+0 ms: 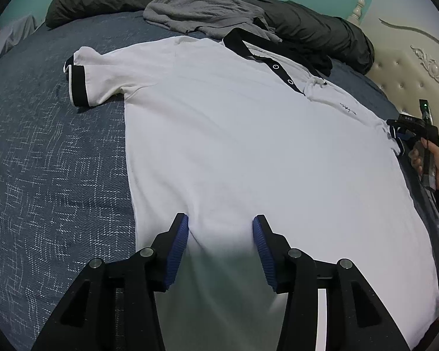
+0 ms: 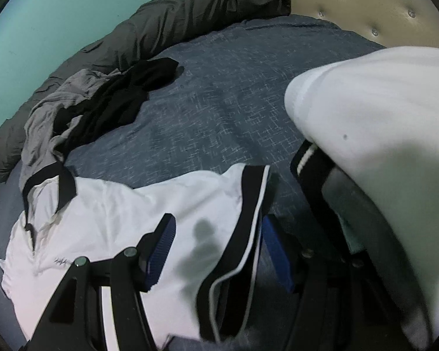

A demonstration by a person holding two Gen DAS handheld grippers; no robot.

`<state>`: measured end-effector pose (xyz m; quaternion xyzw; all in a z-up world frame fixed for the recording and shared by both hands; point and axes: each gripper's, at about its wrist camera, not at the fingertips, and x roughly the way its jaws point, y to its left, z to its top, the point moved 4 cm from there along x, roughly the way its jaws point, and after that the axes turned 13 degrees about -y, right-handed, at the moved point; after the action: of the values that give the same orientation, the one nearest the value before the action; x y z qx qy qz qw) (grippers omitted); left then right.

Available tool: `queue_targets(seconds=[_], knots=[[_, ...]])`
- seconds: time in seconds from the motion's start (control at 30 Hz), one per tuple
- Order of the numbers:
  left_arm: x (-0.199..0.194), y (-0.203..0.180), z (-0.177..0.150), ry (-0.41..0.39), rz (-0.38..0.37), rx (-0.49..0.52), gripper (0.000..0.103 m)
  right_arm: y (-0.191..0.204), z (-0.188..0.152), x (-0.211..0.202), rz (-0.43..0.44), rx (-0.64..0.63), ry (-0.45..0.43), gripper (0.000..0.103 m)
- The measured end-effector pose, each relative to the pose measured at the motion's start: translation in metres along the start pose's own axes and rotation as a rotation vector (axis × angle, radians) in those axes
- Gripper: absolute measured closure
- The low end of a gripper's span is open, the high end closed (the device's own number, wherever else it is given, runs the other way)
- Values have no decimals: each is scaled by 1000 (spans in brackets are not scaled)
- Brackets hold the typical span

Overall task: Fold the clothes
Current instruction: 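Grasp the black-trimmed sleeve cuff with the right tool, then fold the held sleeve across the shirt body toward the collar with the right tool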

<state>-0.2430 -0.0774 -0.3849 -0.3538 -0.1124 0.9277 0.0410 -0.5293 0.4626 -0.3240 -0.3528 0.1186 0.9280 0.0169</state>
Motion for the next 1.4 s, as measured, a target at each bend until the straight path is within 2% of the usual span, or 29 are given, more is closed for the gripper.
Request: queue_targets(seconds=[0.37, 0.43, 0.5, 0.6, 0.67, 0.87, 1.03, 1.2, 1.4], knots=[[2, -2, -2, -3, 2, 7, 51, -7, 3, 25, -51, -9, -2, 42], [1, -2, -2, -3, 3, 7, 50, -8, 3, 25, -63, -15, -6, 53], [1, -2, -3, -4, 3, 6, 50, -7, 4, 21, -57, -29, -18, 74], [0, -3, -3, -5, 4, 8, 50, -4, 5, 13, -36, -52, -39, 90], [0, -3, -3, -5, 3, 8, 50, -2, 6, 8, -23, -68, -53, 97], [0, -2, -2, -3, 2, 6, 50, 13, 10, -16, 3, -127, -110, 98], [0, -3, -3, -3, 6, 12, 50, 49, 12, -37, 51, -208, -128, 98], [-1, -5, -3, -2, 13, 28, 50, 97, 1, -56, 132, -264, -120, 98], [-2, -3, -2, 3, 2, 13, 50, 141, -19, -59, 162, -302, -79, 98]])
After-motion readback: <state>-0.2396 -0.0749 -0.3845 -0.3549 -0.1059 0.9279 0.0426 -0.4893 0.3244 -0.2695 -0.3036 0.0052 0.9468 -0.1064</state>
